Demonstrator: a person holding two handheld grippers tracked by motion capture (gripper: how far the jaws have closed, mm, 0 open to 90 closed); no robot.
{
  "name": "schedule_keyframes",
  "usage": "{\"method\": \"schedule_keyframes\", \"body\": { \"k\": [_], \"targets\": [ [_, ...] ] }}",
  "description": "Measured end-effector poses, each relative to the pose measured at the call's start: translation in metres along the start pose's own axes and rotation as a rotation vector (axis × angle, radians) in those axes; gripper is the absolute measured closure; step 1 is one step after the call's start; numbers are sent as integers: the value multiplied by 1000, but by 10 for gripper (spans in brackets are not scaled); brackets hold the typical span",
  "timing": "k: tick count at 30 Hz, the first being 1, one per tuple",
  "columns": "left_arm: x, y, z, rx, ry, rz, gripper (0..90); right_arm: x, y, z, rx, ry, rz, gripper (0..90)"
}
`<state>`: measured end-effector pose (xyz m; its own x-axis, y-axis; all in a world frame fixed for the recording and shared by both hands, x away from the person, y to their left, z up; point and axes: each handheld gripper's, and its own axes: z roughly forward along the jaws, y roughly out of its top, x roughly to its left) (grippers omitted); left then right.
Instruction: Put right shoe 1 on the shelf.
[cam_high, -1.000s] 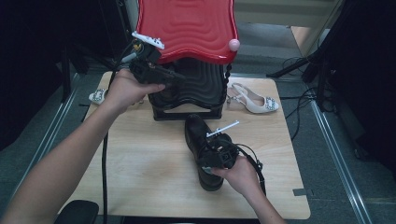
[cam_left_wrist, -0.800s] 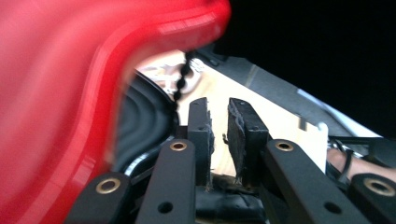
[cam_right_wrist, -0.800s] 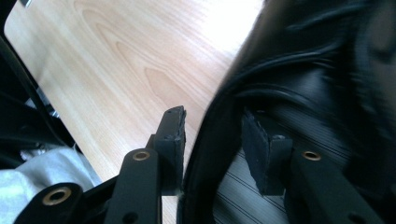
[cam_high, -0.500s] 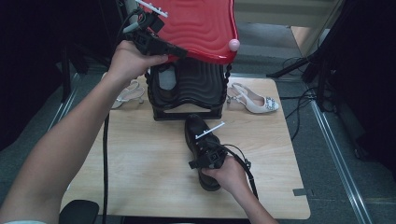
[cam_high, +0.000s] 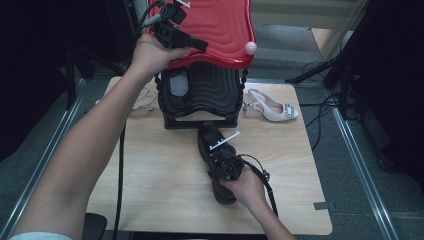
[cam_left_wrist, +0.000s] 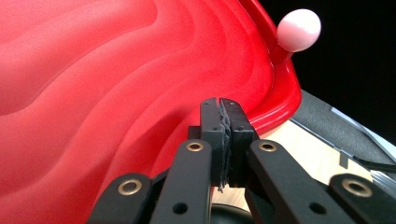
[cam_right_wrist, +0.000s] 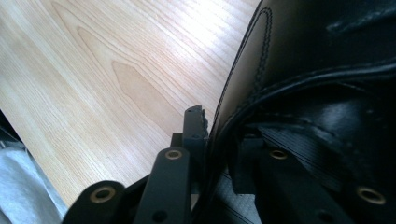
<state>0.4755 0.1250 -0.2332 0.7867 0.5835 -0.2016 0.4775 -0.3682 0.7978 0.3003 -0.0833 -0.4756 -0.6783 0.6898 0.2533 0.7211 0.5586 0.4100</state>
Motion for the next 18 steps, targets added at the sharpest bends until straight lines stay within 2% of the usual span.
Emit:
{"method": "schedule_keyframes", "body": {
  "k": [4, 5, 8, 12, 13, 14, 15, 18],
  "targets": [
    [1, 2, 4, 7, 8, 0, 888, -6, -2, -8, -24, 21, 14, 834],
    [1, 2, 5, 11, 11, -5, 884, -10, -3, -13, -37, 41, 26, 838],
    [3, 2, 6, 16, 20, -19, 884, -16, -5, -21, -60, 55, 34, 846],
    [3, 2, 6, 16, 20, -18, 885, -21, -6, -32, -84, 54, 43, 854],
    [3, 2, 7, 15, 19, -18, 887, -28, -7, -39, -106, 72, 60, 860],
    [3, 2, 7, 16, 19, -19, 887, -28, -7, -39, -106, 72, 60, 860],
    [4, 3, 7, 19, 8, -39, 886, -35, -8, -44, -122, 91, 75, 869],
    [5, 3, 6, 23, 4, -44, 876, -40, -9, -50, -130, 110, 93, 872]
  ]
}}
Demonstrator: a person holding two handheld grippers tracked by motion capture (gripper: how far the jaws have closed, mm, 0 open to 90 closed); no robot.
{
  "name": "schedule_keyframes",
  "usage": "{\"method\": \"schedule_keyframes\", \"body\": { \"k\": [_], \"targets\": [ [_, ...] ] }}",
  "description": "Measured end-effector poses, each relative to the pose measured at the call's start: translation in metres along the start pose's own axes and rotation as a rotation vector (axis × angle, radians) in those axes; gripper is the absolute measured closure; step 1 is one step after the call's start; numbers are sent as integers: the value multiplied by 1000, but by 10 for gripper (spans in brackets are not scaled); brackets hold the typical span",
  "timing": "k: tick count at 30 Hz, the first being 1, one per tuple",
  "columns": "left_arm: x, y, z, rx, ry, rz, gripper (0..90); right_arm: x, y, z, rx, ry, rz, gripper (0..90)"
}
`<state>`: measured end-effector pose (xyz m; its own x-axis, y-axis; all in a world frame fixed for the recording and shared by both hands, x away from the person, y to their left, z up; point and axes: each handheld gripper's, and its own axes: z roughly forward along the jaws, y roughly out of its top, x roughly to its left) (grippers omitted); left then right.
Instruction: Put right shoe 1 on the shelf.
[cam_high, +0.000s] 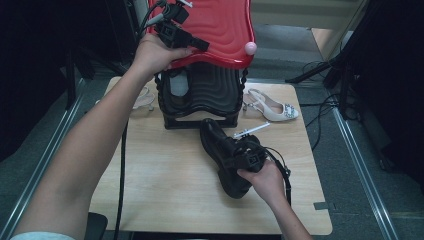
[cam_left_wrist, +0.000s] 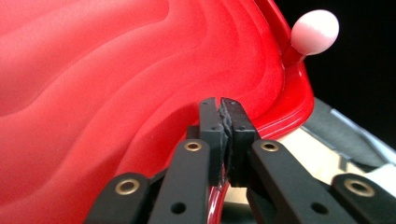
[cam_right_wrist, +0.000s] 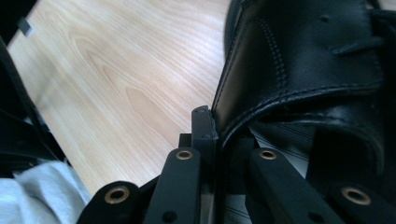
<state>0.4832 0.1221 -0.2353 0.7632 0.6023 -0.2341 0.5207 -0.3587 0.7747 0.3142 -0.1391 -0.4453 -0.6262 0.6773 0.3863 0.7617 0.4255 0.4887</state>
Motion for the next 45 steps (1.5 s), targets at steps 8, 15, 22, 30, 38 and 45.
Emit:
{"method": "schedule_keyframes", "body": {
  "k": [8, 15, 22, 30, 38, 45],
  "targets": [
    [-1, 1, 0, 6, 5, 4, 877, 4, 9, -27, -47, 65, -3, 872],
    [-3, 3, 0, 24, 23, 12, 883, 26, 32, -60, -89, 66, -81, 868],
    [-5, 4, 2, 33, 31, 10, 893, 32, 66, -76, -157, 4, -108, 866],
    [-4, 4, 2, 27, 15, 18, 900, 29, 106, -76, -233, -99, -107, 861],
    [-6, 5, 5, 32, 9, 21, 900, 23, 123, -46, -284, -217, -117, 858],
    [-4, 5, 4, 36, 0, 14, 899, 22, 124, -17, -336, -312, -136, 864]
  ]
}}
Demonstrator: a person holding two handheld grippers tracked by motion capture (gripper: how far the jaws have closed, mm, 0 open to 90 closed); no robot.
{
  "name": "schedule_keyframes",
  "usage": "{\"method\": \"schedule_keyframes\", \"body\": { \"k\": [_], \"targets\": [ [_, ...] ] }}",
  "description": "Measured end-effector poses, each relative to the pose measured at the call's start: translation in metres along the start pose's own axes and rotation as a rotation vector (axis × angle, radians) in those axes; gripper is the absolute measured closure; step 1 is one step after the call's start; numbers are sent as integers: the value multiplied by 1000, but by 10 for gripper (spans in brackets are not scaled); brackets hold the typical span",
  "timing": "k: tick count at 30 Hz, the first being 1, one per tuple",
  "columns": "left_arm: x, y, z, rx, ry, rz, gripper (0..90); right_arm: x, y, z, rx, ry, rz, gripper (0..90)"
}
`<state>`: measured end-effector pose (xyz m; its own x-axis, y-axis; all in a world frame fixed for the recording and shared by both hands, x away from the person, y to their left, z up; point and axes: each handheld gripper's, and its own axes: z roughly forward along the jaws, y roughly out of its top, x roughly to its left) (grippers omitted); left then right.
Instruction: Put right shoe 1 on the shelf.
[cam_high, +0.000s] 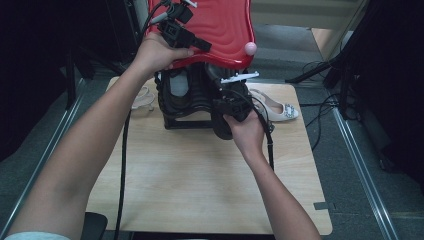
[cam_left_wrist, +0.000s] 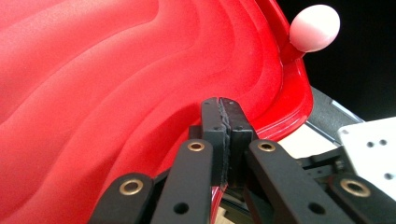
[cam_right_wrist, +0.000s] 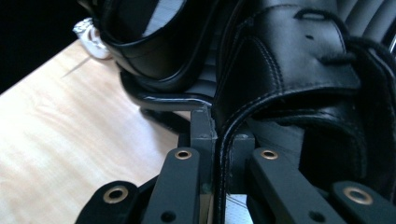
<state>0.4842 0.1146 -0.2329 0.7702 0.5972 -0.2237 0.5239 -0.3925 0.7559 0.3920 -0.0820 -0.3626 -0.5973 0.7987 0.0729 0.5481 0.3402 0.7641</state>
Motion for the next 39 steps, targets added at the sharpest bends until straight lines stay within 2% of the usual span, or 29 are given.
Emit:
{"method": "schedule_keyframes", "body": {
  "k": [2, 4, 6, 10, 16, 18, 19, 20, 21, 23, 24, 27, 28, 29, 30, 31, 32, 33, 34, 35, 37, 39],
  "targets": [
    [0, 0, -1, 3, -1, -1, 898, -1, -1, 10, -12, -46, 3, 867],
    [0, -1, -1, 2, 1, 2, 898, -6, -1, 17, -25, -43, 33, 869],
    [-1, -1, 0, -3, 6, 9, 898, -6, 0, 22, -40, -46, 43, 870],
    [-1, -1, -1, -4, 9, 14, 898, -2, 3, 32, -62, -85, 39, 869],
    [-2, -2, -1, -14, 16, 25, 898, -3, 7, 44, -64, -100, 64, 854],
    [-2, -3, -1, -14, 15, 25, 898, 0, 10, 47, -33, -88, 69, 799],
    [-2, -3, -1, -14, 15, 25, 898, 0, 10, 47, -33, -88, 69, 799],
    [-2, -3, -1, -16, 15, 22, 898, -2, 13, 47, -22, -71, 76, 762],
    [-2, -3, -1, -16, 15, 22, 898, -2, 13, 47, -22, -71, 76, 762],
    [-1, -3, -1, -19, 15, 23, 898, -4, 14, 45, -29, -37, 109, 709],
    [-2, -3, -1, -22, 18, 29, 898, -5, 14, 42, -34, -19, 102, 695],
    [-2, -3, -1, -20, 19, 27, 898, -2, 13, 38, -28, -29, 73, 710],
    [-1, -3, -1, -18, 18, 25, 898, 0, 11, 31, -48, -26, 49, 710],
    [-1, -3, -1, -18, 18, 25, 899, 0, 11, 31, -48, -26, 49, 710],
    [-1, -3, -1, -19, 17, 25, 898, 1, 9, 24, -54, -1, 51, 729],
    [-1, -3, -1, -19, 17, 24, 898, 1, 9, 24, -54, -1, 51, 729],
    [-1, -3, -1, -20, 15, 23, 898, 2, 6, 12, -83, 19, 46, 763],
    [-1, -3, -1, -20, 15, 23, 898, 2, 6, 12, -83, 19, 46, 763],
    [-1, -3, -1, -18, 15, 22, 898, 1, 4, 4, -86, 67, 44, 808],
    [-1, -3, -1, -18, 14, 21, 898, 1, 4, 4, -86, 67, 44, 808],
    [-1, -3, -1, -16, 12, 18, 898, 3, -2, -7, -77, 104, 21, 883],
    [-1, -3, -1, -17, 12, 17, 898, 3, -5, -10, -77, 113, 14, 896]
  ]
}}
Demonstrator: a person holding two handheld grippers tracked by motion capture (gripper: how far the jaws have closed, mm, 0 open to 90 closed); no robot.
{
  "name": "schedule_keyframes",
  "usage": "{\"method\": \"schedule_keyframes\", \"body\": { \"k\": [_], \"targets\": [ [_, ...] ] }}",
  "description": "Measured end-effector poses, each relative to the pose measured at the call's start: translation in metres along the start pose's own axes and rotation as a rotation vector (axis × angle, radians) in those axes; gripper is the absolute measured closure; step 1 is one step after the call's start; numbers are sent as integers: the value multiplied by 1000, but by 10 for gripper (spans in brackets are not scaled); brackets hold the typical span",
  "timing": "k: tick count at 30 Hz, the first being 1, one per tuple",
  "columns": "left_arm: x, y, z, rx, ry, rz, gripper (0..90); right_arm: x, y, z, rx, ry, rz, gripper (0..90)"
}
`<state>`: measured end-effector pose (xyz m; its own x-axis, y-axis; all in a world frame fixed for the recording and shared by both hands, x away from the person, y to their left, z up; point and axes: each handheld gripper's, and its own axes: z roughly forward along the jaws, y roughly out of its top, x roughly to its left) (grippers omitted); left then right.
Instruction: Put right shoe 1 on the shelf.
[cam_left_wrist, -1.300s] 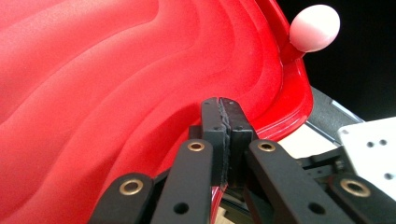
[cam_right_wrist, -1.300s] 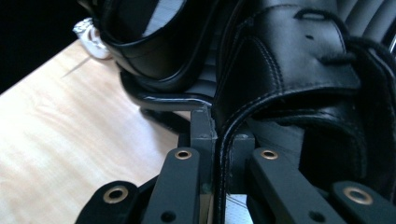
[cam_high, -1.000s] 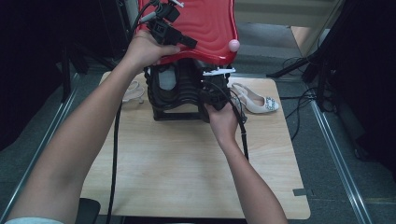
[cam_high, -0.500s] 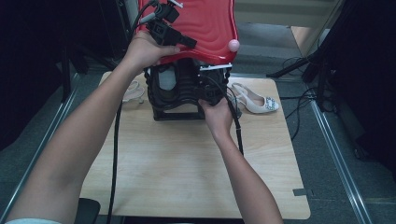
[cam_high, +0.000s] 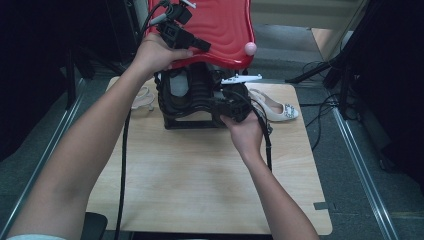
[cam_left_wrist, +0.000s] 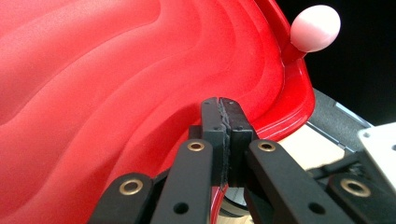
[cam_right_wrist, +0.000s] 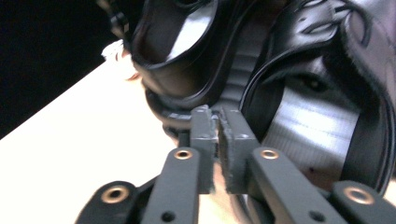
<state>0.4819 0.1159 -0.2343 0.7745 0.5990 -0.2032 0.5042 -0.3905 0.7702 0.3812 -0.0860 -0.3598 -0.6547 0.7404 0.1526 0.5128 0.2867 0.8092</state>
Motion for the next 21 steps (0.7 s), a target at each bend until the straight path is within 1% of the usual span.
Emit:
{"method": "schedule_keyframes", "body": {
  "k": [1, 2, 4, 5, 6, 7, 8, 9, 10, 11, 12, 13, 14, 15, 18, 20, 21],
  "targets": [
    [0, 0, 0, 0, 0, 7, 898, 0, -2, -3, 7, 16, 3, 900],
    [-1, -1, 0, -6, 4, 19, 896, -2, -8, -9, 7, 46, 6, 900],
    [-1, 0, 0, -5, 1, 16, 896, -4, -15, -14, 11, 69, 4, 900],
    [-1, 0, 0, -5, 1, 16, 896, -4, -15, -14, 11, 69, 4, 900],
    [-1, 0, 0, -3, 2, 14, 896, -6, -19, -16, 17, 76, 2, 900],
    [-1, 0, 0, -2, 2, 13, 897, -10, -28, -19, 22, 106, 2, 900],
    [-1, 0, 0, -2, 2, 13, 897, -12, -32, -20, 27, 108, 5, 900],
    [-1, 0, 0, -2, 2, 13, 897, -12, -32, -20, 27, 108, 5, 900],
    [0, 0, 0, -2, 1, 13, 897, -17, -40, -20, 33, 124, -7, 900],
    [0, 0, 0, -2, 1, 13, 897, -19, -44, -19, 42, 122, -10, 900],
    [0, 0, 0, -2, 1, 13, 897, -19, -44, -19, 42, 122, -10, 900],
    [0, 0, 0, -2, 2, 12, 897, -24, -51, -18, 47, 140, -9, 900],
    [0, 0, 0, -2, 1, 13, 897, -26, -54, -18, 50, 133, -9, 900],
    [0, 0, 0, -2, 1, 13, 897, -28, -56, -17, 49, 140, -10, 900],
    [0, 0, 0, -2, 0, 13, 897, -32, -59, -16, 53, 134, -6, 900],
    [0, 0, 0, 1, 0, 18, 897, -35, -60, -14, 58, 133, 2, 900],
    [-1, 0, 0, 0, 1, 15, 898, -38, -60, -10, 63, 139, 17, 900]
  ]
}}
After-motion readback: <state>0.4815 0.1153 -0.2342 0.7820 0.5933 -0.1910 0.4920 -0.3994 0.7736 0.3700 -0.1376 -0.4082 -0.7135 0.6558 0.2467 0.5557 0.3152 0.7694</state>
